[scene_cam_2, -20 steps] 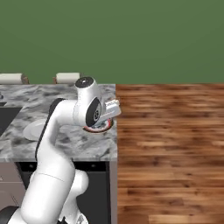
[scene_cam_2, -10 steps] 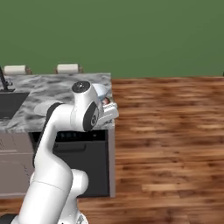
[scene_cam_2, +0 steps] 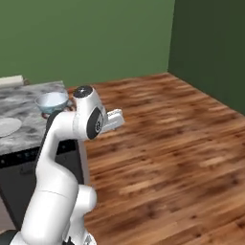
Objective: Move the bowls from the cabinet to the plates on the dining table.
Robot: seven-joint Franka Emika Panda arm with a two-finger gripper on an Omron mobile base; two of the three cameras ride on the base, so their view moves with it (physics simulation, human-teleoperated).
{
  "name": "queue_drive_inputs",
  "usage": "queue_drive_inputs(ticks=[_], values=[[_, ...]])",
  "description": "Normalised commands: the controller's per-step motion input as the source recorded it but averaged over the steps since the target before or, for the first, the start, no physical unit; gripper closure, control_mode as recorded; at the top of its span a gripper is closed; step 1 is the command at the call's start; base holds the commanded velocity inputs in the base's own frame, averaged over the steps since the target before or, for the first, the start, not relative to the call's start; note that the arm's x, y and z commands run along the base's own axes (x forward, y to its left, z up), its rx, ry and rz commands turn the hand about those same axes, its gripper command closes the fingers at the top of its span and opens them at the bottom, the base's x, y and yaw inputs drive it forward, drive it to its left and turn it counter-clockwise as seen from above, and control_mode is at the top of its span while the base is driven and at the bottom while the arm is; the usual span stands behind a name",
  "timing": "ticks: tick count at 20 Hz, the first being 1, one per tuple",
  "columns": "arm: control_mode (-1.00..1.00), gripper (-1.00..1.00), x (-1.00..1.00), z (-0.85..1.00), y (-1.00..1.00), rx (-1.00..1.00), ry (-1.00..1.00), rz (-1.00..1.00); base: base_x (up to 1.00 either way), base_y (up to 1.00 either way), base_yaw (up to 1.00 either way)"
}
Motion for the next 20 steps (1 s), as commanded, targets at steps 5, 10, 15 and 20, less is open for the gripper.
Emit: queue_drive_inputs(ticks=[5, 10, 15, 20], values=[[1.00, -1.00, 0.00, 0.00, 0.00, 0.00, 0.00, 0.00, 0.00, 0.00, -0.77], [1.00, -1.00, 0.00, 0.00, 0.00, 0.00, 0.00, 0.00, 0.00, -0.05, -0.77], [1.00, -1.00, 0.00, 0.00, 0.00, 0.00, 0.00, 0.00, 0.03, -0.09, -0.74], [1.00, -1.00, 0.00, 0.00, 0.00, 0.00, 0.00, 0.00, 0.50, -0.12, -0.62]])
